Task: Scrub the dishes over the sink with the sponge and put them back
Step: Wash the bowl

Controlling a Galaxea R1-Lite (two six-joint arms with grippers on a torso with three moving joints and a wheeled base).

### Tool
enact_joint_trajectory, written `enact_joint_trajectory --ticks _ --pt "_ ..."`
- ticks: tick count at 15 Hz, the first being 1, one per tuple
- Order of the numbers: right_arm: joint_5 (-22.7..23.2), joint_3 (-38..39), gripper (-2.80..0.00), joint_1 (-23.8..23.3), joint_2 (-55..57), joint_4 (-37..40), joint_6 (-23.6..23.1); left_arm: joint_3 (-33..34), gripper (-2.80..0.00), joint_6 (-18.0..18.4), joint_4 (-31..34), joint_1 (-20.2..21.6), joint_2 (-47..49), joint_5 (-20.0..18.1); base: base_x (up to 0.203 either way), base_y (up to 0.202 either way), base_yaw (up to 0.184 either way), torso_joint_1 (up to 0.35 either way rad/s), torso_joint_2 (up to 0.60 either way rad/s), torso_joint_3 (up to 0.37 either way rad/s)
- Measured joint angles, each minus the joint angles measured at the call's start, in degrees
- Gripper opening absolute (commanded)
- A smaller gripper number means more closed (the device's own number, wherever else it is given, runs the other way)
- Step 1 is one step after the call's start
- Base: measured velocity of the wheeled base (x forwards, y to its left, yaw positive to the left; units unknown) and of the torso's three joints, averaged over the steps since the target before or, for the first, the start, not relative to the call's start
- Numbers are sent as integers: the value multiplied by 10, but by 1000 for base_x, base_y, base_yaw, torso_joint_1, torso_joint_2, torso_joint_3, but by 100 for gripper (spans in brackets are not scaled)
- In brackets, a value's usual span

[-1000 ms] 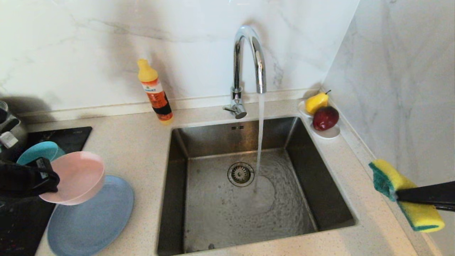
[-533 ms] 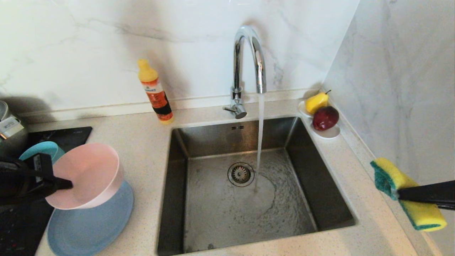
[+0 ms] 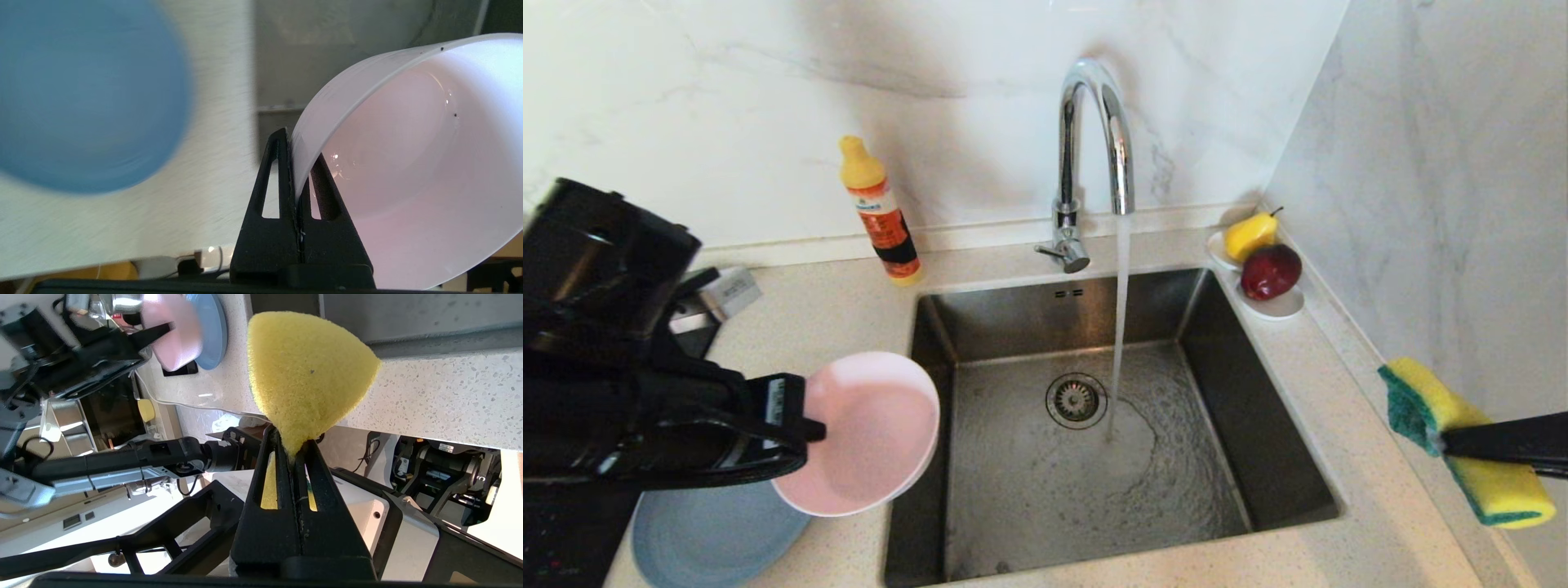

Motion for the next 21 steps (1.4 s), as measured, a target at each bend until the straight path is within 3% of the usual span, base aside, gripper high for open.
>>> enact_joint_trajectory --ticks 2,5,11,21 --pt "-1 -1 -280 0 -1 0 1 -29 -280 -24 -21 -51 53 16 0 0 0 0 0 0" --pt "-3 -2 -280 0 -6 0 1 -82 -280 -53 -37 -95 143 21 0 0 0 0 0 0" --pt "-3 -3 -280 -3 -16 0 -2 -216 -280 -142 -83 -133 317 22 0 0 0 0 0 0" --pt "-4 -15 -280 -4 -17 0 -6 -401 -280 -152 -100 -147 463 23 0 0 0 0 0 0"
